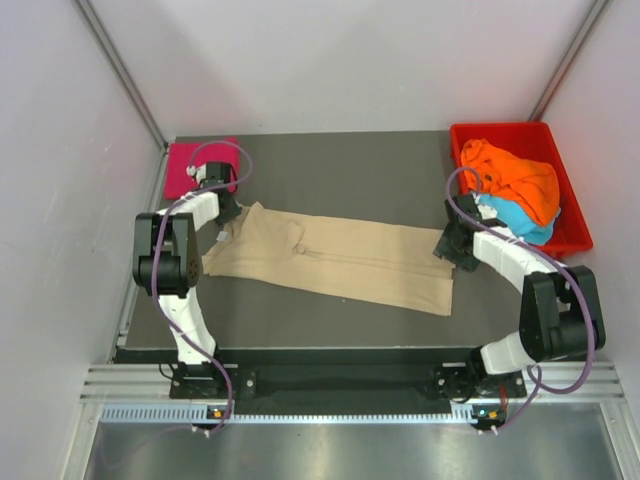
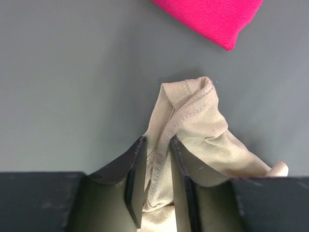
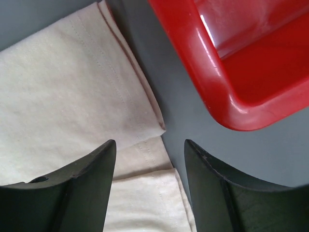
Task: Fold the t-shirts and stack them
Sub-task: Fold the tshirt
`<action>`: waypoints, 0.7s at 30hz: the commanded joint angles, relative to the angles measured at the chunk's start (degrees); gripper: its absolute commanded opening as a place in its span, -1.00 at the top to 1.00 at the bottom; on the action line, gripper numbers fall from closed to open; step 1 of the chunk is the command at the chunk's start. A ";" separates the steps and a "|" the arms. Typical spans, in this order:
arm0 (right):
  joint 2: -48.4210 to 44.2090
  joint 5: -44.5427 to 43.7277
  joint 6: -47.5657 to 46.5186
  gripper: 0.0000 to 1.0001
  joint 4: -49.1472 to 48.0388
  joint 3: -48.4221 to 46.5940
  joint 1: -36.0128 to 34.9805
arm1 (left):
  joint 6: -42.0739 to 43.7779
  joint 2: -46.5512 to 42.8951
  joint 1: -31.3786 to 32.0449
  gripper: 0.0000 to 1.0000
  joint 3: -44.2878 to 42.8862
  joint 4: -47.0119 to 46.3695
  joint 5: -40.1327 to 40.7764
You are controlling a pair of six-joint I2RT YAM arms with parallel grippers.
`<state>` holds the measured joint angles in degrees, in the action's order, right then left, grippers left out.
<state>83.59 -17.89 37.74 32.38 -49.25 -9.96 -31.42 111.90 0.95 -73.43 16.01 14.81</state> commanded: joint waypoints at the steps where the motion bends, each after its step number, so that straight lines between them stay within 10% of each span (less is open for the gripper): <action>1: -1.33 1.98 0.50 -0.18 -6.54 0.91 0.90 | -0.48 1.04 -0.51 0.41 -1.36 -0.01 -0.92; 12: -0.36 1.02 3.22 -0.02 -9.97 4.78 2.66 | -0.57 1.83 -0.51 1.00 -3.03 1.83 -0.04; 21: 2.72 2.16 4.54 0.31 -11.11 5.83 2.75 | -0.31 2.54 -0.51 1.00 -3.39 2.36 -0.31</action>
<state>85.62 -15.88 40.73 22.65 -44.25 -7.70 -31.83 112.97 0.84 -75.66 18.09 13.89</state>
